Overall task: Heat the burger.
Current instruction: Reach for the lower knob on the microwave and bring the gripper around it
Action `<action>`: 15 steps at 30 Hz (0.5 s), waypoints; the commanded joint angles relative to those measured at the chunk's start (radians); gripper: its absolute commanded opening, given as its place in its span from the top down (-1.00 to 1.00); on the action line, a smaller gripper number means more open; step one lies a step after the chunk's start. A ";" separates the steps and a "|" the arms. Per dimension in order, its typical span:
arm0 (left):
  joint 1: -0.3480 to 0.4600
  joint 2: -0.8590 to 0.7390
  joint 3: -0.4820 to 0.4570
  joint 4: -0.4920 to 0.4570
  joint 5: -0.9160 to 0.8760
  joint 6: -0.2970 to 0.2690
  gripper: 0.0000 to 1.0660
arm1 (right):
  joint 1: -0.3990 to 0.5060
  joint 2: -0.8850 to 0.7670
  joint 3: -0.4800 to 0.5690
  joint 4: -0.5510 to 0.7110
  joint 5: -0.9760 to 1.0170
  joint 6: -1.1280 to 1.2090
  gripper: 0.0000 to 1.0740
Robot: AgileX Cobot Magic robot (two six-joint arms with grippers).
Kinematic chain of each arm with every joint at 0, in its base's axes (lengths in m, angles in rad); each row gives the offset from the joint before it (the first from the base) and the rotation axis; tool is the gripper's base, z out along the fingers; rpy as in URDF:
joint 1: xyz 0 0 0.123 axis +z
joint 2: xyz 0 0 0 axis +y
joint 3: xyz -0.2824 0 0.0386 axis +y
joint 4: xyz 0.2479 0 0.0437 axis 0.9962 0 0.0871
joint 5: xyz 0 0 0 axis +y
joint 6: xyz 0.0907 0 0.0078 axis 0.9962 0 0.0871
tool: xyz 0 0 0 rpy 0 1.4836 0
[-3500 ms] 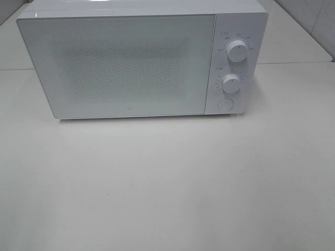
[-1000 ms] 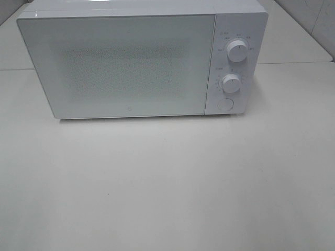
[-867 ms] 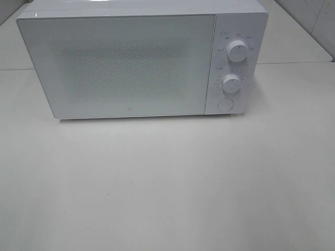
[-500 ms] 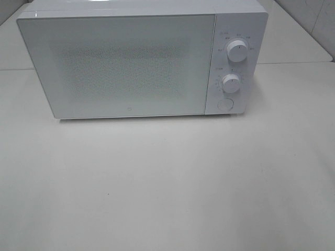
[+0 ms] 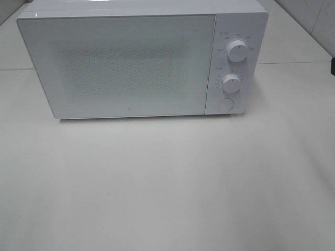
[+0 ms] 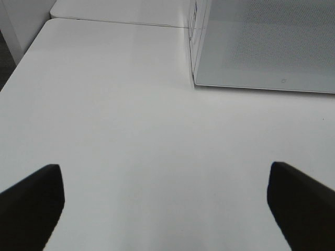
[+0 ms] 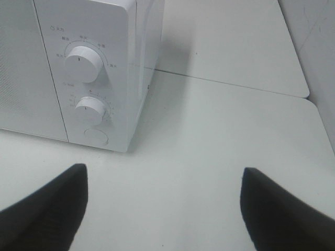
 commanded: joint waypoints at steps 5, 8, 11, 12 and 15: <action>0.002 -0.019 0.000 -0.003 -0.001 -0.010 -0.83 | -0.003 0.113 -0.005 -0.003 -0.123 0.006 -0.42; 0.002 -0.019 0.000 -0.003 -0.001 -0.010 -0.83 | -0.003 0.164 -0.005 -0.007 -0.181 0.006 -0.42; 0.002 -0.019 0.000 -0.003 -0.001 -0.010 -0.83 | -0.001 0.222 -0.005 -0.014 -0.255 0.006 -0.42; 0.002 -0.019 0.000 -0.003 -0.001 -0.010 -0.83 | -0.001 0.222 -0.005 -0.014 -0.255 0.006 -0.42; 0.002 -0.019 0.000 -0.003 -0.001 -0.010 -0.83 | 0.000 0.269 -0.005 -0.014 -0.305 0.005 -0.42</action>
